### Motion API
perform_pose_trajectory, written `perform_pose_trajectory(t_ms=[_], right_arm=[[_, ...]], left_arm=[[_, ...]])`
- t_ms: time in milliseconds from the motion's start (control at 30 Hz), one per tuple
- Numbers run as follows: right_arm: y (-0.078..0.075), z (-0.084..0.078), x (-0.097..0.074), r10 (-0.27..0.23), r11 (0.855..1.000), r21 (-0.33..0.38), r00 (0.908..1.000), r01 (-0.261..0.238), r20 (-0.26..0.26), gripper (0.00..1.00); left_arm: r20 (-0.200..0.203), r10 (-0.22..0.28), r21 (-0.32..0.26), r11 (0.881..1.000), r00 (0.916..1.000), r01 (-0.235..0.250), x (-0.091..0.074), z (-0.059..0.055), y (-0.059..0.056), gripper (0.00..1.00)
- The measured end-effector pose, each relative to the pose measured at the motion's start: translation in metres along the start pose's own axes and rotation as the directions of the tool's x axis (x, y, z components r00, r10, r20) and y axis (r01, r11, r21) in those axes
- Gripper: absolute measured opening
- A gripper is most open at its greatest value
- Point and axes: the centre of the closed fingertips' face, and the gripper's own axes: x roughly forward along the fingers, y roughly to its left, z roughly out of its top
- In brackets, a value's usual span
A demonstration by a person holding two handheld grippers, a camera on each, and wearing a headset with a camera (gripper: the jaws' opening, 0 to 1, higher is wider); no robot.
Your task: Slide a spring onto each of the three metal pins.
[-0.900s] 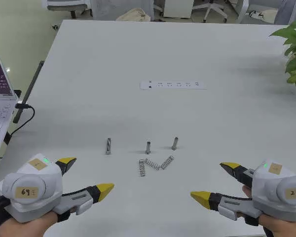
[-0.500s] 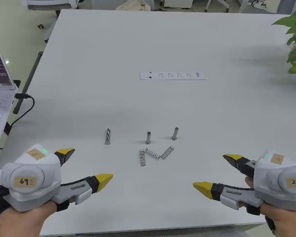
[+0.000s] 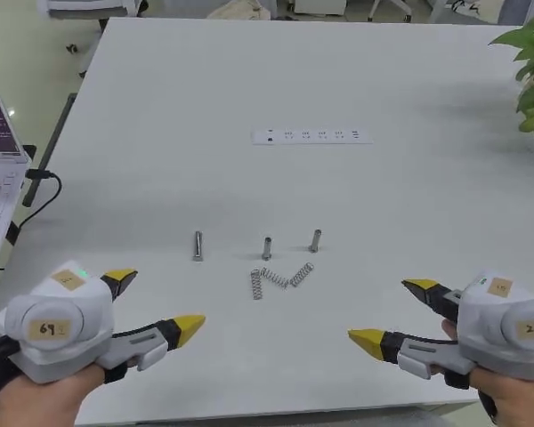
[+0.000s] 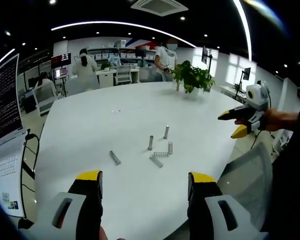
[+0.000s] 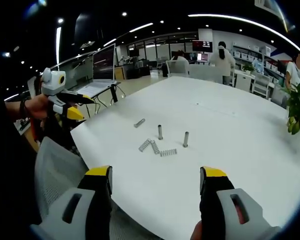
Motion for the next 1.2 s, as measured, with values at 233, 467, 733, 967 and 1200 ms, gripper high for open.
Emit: perform_pose_trajectory(t_ms=[233, 467, 733, 967, 1200], right_arm=[[-0.0001, 0.001, 0.0001, -0.006, 1.0, -0.003, 1.0, 0.006, -0.007, 0.71], [0.0003, 0.0025, 0.0009, -0.012, 1.0, 0.004, 0.9998, 0.012, -0.013, 0.72], [0.0028, 0.0069, 0.002, 0.0, 1.0, 0.017, 1.0, 0.0, -0.008, 0.72], [0.0005, 0.0065, 0.0029, 0.003, 1.0, 0.018, 0.9999, -0.003, -0.014, 0.72], [-0.0023, 0.0024, 0.0024, 0.006, 1.0, 0.023, 0.9996, -0.005, -0.027, 0.72]], left_arm=[[-0.005, 0.001, -0.005, 1.0, 1.0, -0.001, -0.0026, -0.0036, 0.0014, 0.65], [-0.004, -0.002, -0.006, 1.0, 1.0, 0.002, -0.003, -0.0021, 0.0039, 0.64], [0.007, -0.002, -0.002, 1.0, 1.0, 0.002, -0.0025, 0.0043, 0.0064, 0.64], [0.005, -0.003, -0.008, 1.0, 1.0, 0.003, -0.0026, 0.0022, 0.0051, 0.65], [-0.001, 0.004, -0.016, 1.0, 1.0, -0.004, -0.0021, -0.0008, 0.0034, 0.65]])
